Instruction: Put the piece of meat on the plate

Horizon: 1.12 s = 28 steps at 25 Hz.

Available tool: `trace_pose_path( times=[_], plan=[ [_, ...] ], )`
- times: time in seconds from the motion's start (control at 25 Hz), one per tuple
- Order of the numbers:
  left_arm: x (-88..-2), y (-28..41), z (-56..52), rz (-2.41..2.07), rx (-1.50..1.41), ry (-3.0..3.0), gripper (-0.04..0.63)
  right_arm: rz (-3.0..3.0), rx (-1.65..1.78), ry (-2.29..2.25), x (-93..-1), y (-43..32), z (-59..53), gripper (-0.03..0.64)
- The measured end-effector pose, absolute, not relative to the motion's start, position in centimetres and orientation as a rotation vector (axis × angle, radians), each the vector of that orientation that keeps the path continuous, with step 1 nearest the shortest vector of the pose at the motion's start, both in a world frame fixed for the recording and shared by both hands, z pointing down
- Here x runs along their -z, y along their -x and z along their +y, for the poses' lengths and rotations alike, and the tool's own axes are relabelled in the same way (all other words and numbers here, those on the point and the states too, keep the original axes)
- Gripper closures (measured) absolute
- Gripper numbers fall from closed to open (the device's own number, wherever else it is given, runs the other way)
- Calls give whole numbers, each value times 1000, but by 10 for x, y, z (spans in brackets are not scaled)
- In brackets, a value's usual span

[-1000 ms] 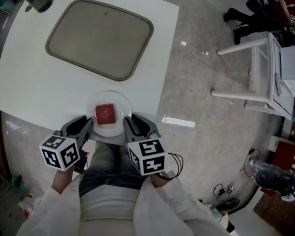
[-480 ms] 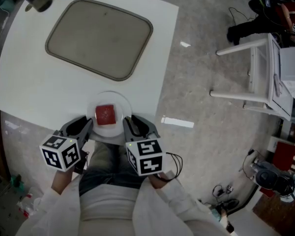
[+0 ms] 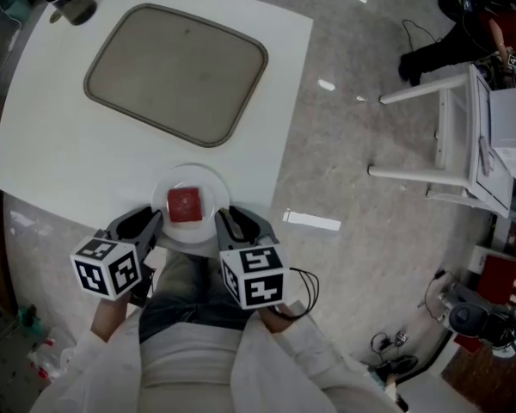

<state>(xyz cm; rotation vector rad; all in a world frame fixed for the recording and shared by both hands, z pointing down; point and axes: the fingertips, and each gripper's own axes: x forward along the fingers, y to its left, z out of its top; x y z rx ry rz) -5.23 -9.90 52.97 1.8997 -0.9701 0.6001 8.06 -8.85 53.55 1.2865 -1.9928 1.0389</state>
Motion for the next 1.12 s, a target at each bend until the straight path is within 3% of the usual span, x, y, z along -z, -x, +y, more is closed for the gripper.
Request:
trace_pose_path(
  times=[1.12],
  plan=[
    [-512,62,-130,-1023,-535,-1889,514,-2053,-1025,-1239,-520,-72,-124,532]
  ],
)
